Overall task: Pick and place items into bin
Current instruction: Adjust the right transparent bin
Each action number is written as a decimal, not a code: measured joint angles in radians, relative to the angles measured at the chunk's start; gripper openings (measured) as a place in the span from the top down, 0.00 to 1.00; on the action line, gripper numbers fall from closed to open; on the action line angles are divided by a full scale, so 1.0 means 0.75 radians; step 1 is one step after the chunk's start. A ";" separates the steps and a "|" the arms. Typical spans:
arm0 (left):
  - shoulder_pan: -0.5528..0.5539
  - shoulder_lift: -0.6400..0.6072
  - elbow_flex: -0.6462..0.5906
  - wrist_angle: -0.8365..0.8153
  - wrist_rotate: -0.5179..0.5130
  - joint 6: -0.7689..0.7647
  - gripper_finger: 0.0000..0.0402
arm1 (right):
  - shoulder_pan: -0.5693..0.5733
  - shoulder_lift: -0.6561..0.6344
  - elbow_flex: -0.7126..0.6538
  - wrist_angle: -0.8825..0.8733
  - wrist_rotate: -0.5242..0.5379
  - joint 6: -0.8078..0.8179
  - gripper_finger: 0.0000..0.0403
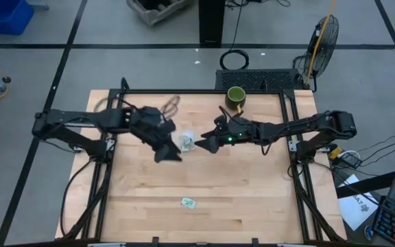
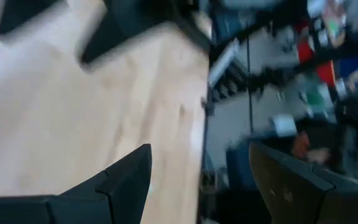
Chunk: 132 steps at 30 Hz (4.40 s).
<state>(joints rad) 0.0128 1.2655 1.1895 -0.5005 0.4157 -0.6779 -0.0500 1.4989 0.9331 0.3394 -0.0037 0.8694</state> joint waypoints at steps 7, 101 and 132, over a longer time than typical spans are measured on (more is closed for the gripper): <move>0.087 -0.113 0.000 -0.092 -0.099 0.008 0.31 | 0.007 0.003 0.000 0.253 0.147 -0.026 0.02; 0.174 -0.098 0.000 -0.106 -0.162 0.069 0.31 | -0.005 0.542 0.288 -0.163 0.451 -0.990 0.38; 0.174 -0.098 0.000 -0.107 -0.172 0.094 0.31 | 0.006 0.543 0.288 -0.275 0.099 -0.410 0.81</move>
<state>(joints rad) 0.1435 1.1919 1.1896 -0.5804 0.2863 -0.6071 -0.0456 1.9064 1.1488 0.1334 0.0708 0.5617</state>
